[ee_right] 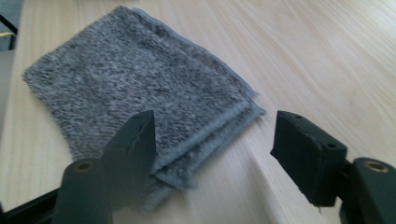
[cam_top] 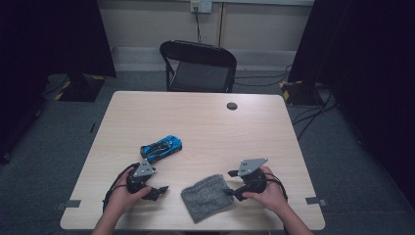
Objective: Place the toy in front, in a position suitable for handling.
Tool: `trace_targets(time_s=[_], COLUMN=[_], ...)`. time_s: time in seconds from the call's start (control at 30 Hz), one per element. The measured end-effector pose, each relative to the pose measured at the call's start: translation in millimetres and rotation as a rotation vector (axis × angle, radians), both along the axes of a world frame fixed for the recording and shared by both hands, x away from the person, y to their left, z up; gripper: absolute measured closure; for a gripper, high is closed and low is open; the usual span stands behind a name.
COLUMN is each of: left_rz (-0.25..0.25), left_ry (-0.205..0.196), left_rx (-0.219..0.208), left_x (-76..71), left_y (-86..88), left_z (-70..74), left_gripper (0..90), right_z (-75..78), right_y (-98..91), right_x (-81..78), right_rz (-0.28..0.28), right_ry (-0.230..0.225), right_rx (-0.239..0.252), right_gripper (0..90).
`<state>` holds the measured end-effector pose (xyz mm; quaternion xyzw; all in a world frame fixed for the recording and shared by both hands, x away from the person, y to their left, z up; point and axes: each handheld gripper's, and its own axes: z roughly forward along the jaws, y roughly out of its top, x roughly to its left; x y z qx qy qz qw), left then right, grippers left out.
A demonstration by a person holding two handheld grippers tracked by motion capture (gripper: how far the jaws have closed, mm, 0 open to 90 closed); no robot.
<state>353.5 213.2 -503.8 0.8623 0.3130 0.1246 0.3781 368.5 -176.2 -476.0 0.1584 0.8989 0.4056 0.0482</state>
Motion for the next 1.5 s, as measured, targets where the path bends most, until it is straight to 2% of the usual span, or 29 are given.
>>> trace_targets(time_s=[0.13,0.33,0.57,0.67,1.0,1.5], left_rz=[0.003,0.003,0.003,0.003,0.003,0.011], left_ry=[-0.001,-0.001,0.000,-0.001,-0.001,0.000], left_rx=[0.000,0.003,0.003,0.003,0.003,0.006], left_x=[-0.3,-0.4,-0.4,-0.4,-0.4,-1.6], left_y=[-0.1,0.0,-0.1,-0.1,-0.1,-0.3], left_z=[0.0,0.1,0.1,0.1,0.1,0.6], left_gripper=[12.4,12.5,12.5,12.5,12.5,12.9], right_z=[3.4,5.7,-0.9,-5.3,-7.0,-2.0], right_y=[5.1,12.8,26.8,29.4,27.7,25.5], right_x=[-1.7,-3.3,-3.3,-2.7,-1.1,-1.7], right_rz=[0.031,0.067,0.114,0.118,0.117,0.122], right_ry=[-0.003,-0.001,0.002,0.011,0.015,0.001], right_rx=[-0.011,0.003,-0.037,-0.052,-0.040,-0.018], right_gripper=[33.5,36.3,37.1,37.5,38.2,36.1])
